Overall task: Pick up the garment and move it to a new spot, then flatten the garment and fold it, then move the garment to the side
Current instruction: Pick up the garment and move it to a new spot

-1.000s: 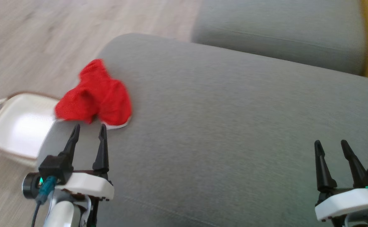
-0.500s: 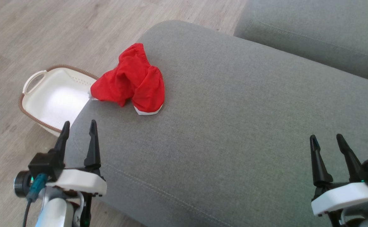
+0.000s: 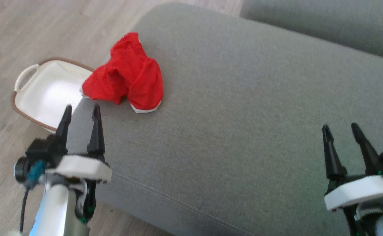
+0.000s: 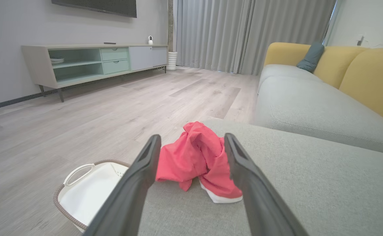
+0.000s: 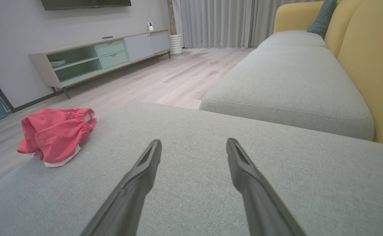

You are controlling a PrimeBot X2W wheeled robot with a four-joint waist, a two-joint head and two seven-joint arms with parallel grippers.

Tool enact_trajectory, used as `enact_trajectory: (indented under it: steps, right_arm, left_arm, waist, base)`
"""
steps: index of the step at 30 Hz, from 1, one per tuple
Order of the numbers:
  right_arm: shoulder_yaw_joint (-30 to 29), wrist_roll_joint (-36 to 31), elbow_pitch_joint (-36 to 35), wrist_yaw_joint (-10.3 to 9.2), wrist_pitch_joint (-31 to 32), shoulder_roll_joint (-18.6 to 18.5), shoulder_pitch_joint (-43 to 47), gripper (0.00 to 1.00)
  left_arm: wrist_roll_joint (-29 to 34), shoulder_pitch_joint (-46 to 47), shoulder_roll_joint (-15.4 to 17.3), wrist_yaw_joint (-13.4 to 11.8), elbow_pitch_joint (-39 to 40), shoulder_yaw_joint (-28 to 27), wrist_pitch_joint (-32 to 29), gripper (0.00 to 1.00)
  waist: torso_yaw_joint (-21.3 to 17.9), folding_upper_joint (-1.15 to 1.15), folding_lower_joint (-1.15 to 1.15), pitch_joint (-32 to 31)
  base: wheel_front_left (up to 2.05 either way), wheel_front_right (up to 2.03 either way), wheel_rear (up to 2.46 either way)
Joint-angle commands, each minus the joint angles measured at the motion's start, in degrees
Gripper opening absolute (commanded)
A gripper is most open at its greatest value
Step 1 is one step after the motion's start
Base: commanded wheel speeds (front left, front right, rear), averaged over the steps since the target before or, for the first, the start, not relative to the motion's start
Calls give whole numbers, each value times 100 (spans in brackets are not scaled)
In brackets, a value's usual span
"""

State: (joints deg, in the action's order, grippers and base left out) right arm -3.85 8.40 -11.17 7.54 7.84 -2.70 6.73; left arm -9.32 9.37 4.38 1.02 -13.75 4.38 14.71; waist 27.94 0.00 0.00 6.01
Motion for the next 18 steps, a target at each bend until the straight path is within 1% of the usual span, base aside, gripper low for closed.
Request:
enact_trajectory:
  steps: [1, 5, 11, 14, 18]
  right_arm:
    - [152, -45, -275, -5, 53, -145, -314, 100]
    - [160, -70, -463, -5, 205, -311, -527, 100]
    - [194, -54, -665, -5, 374, -549, -834, 100]
    - [199, -40, -711, -5, 408, -641, -947, 100]
    - [196, -11, -707, -5, 412, -708, -1025, 100]
  left_arm:
    - [23, 427, 20, 16, 111, -256, 29, 100]
    - [-18, 964, -22, 99, -374, -337, 29, 100]
    - [-132, 1924, -60, 296, -1537, -482, 29, 100]
    - [-148, 2356, -58, 374, -2258, -530, 29, 100]
    - [-175, 2789, -60, 487, -3215, -475, 29, 100]
  waist:
    - [-179, 0, 0, 293]
    - [-407, 0, 0, 782]
    - [-715, 0, 0, 1468]
    - [-799, 0, 0, 1688]
    - [-850, 0, 0, 1824]
  base:
    - [0, 0, 0]
    - [0, 0, 0]
    - [0, 0, 0]
    - [0, 0, 0]
    - [0, 0, 0]
